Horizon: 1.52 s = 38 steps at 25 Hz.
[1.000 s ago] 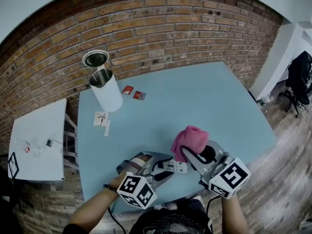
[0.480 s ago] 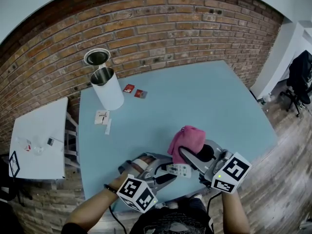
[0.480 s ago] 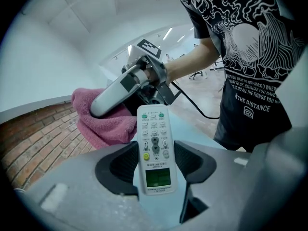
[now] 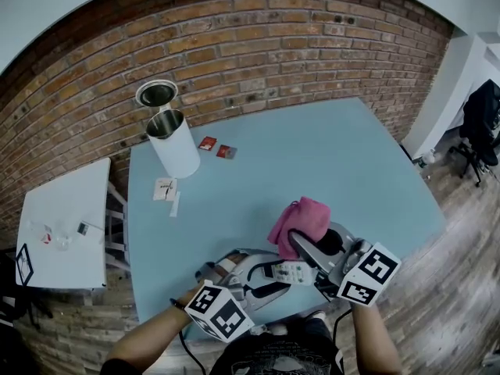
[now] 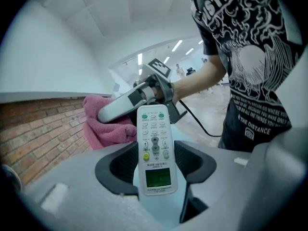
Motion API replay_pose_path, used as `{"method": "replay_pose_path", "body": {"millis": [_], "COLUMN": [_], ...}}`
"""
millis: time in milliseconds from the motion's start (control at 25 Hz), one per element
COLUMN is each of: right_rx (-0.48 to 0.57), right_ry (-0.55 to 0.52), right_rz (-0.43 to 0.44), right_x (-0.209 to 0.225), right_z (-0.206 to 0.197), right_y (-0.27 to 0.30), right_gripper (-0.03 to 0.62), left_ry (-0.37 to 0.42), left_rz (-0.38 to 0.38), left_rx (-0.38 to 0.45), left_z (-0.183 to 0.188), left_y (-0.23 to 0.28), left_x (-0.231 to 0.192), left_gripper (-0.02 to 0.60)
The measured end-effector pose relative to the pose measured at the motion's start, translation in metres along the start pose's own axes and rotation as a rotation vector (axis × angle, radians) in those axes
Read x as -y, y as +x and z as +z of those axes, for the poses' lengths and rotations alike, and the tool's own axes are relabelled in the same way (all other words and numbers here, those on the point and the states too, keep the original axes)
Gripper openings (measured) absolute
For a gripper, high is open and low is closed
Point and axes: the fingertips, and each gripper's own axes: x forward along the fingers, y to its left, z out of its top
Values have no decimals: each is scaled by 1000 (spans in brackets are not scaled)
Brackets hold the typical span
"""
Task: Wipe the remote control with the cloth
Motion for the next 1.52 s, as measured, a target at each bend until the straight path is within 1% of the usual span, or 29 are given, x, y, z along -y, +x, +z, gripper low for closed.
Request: {"method": "replay_pose_path", "body": {"millis": [80,120,160,240,320,480,560,680,840,1000,1120,1240,1520], "right_rx": [45,51,49,29,-1,-48,-67,-101,-154,-220,-274,-302,-322], "right_ry": [-1,-7,-10,-11,-22,-60,-85,-135,-218,-297,-367,-414,-448], "right_rz": [-86,-125,-155,-181,-179,-144,-125,-94,-46,1,32,48,18], "right_x": [15,22,27,32,30,14,5,-7,-30,-51,-63,-69,-62], "right_z": [6,6,4,-4,-14,-30,-36,-45,-56,-70,-82,-89,-86], "right_y": [-6,-9,-11,-14,-13,-6,-1,6,15,23,28,30,29], "right_gripper": [66,66,66,66,66,66,66,66,66,66,66,66,66], "left_ry": [-135,-204,-275,-423,-562,-776,-884,-1032,-1207,-1342,-1421,-1445,-1437], "left_rz": [2,6,13,31,40,29,16,-13,-83,-154,-197,-225,-277], "left_rx": [63,98,137,222,302,442,531,673,841,980,1045,1049,999], "left_z": [4,7,9,14,19,30,33,35,35,33,31,31,33], "left_y": [-4,-7,-10,-19,-28,-46,-56,-70,-85,-97,-100,-98,-91], "left_x": [-6,-11,-17,-32,-48,-77,-90,-109,-129,-145,-151,-150,-139], "left_gripper": [236,238,238,236,236,238,238,236,236,236,236,236,238]}}
